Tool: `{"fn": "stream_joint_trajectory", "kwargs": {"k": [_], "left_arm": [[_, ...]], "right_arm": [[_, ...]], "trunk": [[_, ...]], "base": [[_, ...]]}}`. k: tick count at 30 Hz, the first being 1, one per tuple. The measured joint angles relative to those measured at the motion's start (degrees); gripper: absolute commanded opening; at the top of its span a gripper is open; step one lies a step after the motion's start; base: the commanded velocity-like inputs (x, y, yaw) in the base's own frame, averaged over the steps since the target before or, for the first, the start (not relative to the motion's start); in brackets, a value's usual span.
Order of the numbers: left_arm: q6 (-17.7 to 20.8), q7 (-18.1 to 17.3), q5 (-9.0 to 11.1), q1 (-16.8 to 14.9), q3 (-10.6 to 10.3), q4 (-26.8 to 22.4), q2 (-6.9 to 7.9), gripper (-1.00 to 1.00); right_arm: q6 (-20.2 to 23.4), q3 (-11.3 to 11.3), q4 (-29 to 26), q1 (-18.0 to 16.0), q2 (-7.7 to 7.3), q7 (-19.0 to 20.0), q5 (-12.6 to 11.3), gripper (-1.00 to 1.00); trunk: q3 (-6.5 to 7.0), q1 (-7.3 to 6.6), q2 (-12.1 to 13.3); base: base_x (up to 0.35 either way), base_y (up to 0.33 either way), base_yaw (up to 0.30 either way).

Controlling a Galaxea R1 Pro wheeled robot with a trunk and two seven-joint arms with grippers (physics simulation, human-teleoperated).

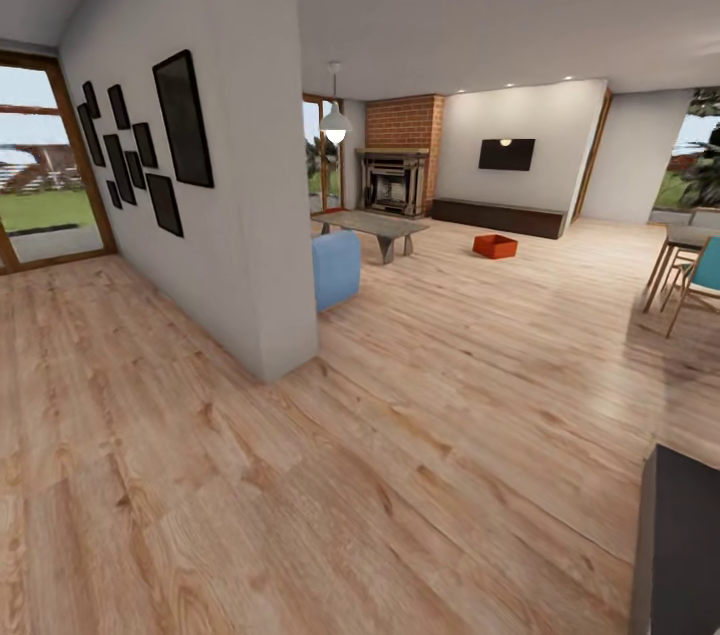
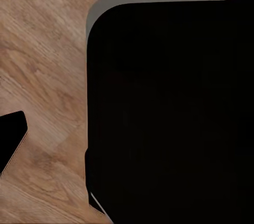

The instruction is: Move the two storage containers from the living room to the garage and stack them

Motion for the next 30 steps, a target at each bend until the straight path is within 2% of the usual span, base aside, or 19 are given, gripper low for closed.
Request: {"fn": "stream_joint_trajectory", "kwargs": {"k": [30], "left_arm": [[0.0, 0.0, 0.0, 0.0, 0.0, 0.0, -0.05, 1.0]], "right_arm": [[0.0, 0.0, 0.0, 0.0, 0.08, 0.0, 0.0, 1.0]], "trunk": [[0.0, 0.0, 0.0]], "base": [[0.321, 0.0, 0.0]]}}
